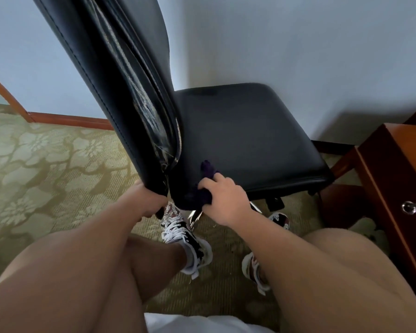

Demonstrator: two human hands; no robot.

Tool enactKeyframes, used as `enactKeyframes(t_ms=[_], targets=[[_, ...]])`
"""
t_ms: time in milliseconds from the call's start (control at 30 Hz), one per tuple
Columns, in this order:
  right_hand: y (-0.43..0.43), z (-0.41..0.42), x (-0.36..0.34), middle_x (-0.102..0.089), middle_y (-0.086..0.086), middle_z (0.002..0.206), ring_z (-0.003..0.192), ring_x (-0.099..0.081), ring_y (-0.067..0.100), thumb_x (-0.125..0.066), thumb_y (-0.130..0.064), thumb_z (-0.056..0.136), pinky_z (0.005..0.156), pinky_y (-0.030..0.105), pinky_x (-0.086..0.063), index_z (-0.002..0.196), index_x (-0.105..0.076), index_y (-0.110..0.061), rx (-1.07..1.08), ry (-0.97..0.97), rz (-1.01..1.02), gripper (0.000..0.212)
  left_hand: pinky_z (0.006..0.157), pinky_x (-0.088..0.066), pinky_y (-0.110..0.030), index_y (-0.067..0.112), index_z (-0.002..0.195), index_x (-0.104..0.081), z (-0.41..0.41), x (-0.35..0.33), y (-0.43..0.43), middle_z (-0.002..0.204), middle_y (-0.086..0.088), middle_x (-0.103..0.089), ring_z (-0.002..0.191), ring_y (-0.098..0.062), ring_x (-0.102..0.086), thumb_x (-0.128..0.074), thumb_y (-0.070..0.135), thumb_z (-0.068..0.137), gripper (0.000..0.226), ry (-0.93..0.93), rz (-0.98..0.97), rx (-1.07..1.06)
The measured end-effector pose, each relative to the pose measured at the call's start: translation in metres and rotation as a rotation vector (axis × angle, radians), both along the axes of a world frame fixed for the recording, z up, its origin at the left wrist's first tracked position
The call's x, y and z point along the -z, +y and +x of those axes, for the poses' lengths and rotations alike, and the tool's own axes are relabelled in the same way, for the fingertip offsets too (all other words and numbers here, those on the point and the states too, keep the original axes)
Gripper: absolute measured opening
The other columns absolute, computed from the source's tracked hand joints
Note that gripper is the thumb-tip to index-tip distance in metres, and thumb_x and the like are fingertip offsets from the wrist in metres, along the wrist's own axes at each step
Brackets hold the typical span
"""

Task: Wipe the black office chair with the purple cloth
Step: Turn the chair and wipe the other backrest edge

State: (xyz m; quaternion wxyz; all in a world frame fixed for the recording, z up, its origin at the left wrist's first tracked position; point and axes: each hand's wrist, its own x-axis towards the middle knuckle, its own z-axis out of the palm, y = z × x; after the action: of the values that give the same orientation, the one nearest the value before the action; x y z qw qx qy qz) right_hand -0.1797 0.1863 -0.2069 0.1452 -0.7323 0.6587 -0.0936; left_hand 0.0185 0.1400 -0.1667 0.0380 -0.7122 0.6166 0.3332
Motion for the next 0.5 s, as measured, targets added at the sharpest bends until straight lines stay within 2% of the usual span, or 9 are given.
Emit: enactKeyframes(t_ms=[100, 233, 300, 400, 500], targets=[[0.004, -0.046, -0.002, -0.049, -0.001, 0.116, 0.108, -0.054, 0.03, -0.07, -0.036, 0.079, 0.084, 0.04, -0.051, 0.12, -0.054, -0.038, 0.34, -0.135, 0.034, 0.044, 0.063, -0.057, -0.034, 0.008, 0.096, -0.065, 0.001, 0.0, 0.001, 0.099, -0.013, -0.066, 0.067, -0.021, -0.059, -0.058, 0.02, 0.087, 0.016, -0.012, -0.012, -0.015], [0.0, -0.079, -0.007, -0.042, 0.001, 0.11, 0.108, -0.054, 0.033, -0.07, -0.036, 0.081, 0.084, 0.038, -0.048, 0.122, -0.054, -0.035, 0.648, -0.282, 0.101, 0.044, 0.048, -0.05, -0.026, 0.011, 0.102, -0.062, 0.005, -0.003, 0.006, 0.084, -0.01, -0.07, 0.058, -0.019, -0.059, -0.068, 0.025, 0.079, 0.028, 0.04, -0.021, -0.064], [-0.003, -0.079, -0.013, -0.042, 0.001, 0.112, 0.105, -0.052, 0.029, -0.07, -0.032, 0.082, 0.082, 0.035, -0.046, 0.125, -0.053, -0.032, 0.678, -0.351, 0.137, 0.046, 0.048, -0.05, -0.025, 0.015, 0.101, -0.06, 0.009, -0.008, 0.01, 0.086, -0.005, -0.068, 0.065, -0.018, -0.065, -0.075, 0.027, 0.076, 0.031, 0.057, -0.049, -0.041], [-0.01, -0.062, -0.023, -0.056, 0.002, 0.11, 0.096, -0.058, 0.024, -0.07, -0.023, 0.08, 0.078, 0.033, -0.05, 0.119, -0.058, -0.027, 0.658, -0.527, 0.183, 0.042, 0.062, -0.055, -0.029, 0.022, 0.104, -0.053, 0.019, -0.013, 0.017, 0.098, 0.001, -0.064, 0.078, -0.015, -0.064, -0.085, 0.028, 0.07, 0.047, 0.089, -0.109, -0.052], [-0.012, -0.029, -0.032, -0.067, -0.001, 0.104, 0.094, -0.064, 0.021, -0.072, -0.015, 0.077, 0.085, 0.037, -0.057, 0.109, -0.068, -0.028, 0.549, -0.732, 0.249, 0.035, 0.057, -0.045, -0.024, 0.025, 0.114, -0.048, 0.026, -0.019, 0.021, 0.1, 0.008, -0.063, 0.081, -0.006, -0.059, -0.085, 0.035, 0.071, 0.058, 0.15, -0.183, -0.091]])
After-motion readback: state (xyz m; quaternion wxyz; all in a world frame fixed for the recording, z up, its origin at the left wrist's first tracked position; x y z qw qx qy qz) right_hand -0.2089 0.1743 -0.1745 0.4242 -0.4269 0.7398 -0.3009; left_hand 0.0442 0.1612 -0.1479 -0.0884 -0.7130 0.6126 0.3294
